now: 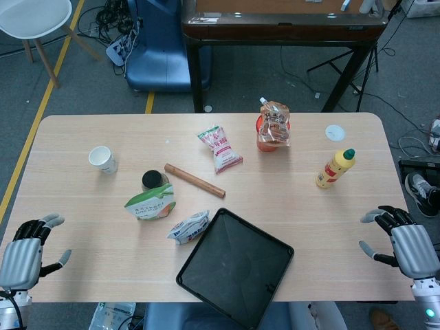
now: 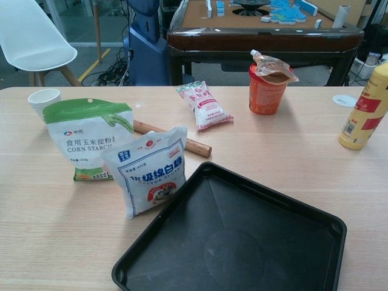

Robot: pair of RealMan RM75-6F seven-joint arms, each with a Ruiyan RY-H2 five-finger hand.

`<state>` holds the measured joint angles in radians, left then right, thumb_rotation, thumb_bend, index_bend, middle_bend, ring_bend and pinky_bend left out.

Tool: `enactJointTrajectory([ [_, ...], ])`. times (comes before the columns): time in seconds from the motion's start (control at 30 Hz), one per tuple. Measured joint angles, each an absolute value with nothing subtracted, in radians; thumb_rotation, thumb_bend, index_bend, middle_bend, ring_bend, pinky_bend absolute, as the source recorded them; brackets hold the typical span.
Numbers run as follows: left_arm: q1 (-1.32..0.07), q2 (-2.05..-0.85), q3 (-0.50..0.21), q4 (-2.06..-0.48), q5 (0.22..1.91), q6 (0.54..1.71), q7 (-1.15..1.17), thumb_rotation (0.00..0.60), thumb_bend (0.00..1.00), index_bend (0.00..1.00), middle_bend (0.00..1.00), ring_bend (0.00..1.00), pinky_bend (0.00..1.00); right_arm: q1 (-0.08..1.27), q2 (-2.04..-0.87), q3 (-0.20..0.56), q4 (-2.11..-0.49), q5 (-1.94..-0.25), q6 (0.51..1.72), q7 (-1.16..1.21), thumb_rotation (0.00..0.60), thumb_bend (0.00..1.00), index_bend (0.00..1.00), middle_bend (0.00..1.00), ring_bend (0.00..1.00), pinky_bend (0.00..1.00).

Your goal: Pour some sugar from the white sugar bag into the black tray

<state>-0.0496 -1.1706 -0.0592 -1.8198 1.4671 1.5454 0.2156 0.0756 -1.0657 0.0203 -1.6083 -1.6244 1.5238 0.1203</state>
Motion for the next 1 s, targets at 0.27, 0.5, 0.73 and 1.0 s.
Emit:
enactJointTrajectory([
  [0.27, -0.052, -1.178, -0.062, -1.827, 1.462, 1.544, 0.230, 0.600, 0.22, 0.25, 0.22, 0.20, 0.12, 0.084, -1.068, 0.028, -1.595, -1.617, 1.516, 0.132, 0.600, 0.23, 0.40, 0.37, 0.23, 0.24],
  [0.5, -0.055, -1.183, -0.067, -1.829, 1.461, 1.547, 0.236, 0.600, 0.22, 0.25, 0.22, 0.20, 0.12, 0.079, -1.068, 0.036, -1.577, -1.616, 1.541, 0.150, 0.600, 0.23, 0.40, 0.37, 0.23, 0.24],
  [0.73, -0.058, -1.185, -0.069, -1.825, 1.459, 1.540, 0.213, 0.600, 0.22, 0.25, 0.22, 0.20, 0.12, 0.073, -1.057, 0.062, -1.577, -1.609, 1.584, 0.138, 0.600, 0.23, 0.40, 0.37, 0.23, 0.24],
  [1.0, -0.071, -1.178, -0.064, -1.811, 1.469, 1.504, 0.085, 0.600, 0.22, 0.26, 0.22, 0.20, 0.12, 0.072, -1.021, 0.090, -1.619, -1.586, 1.599, 0.096, 0.600, 0.23, 0.40, 0.37, 0.22, 0.24],
])
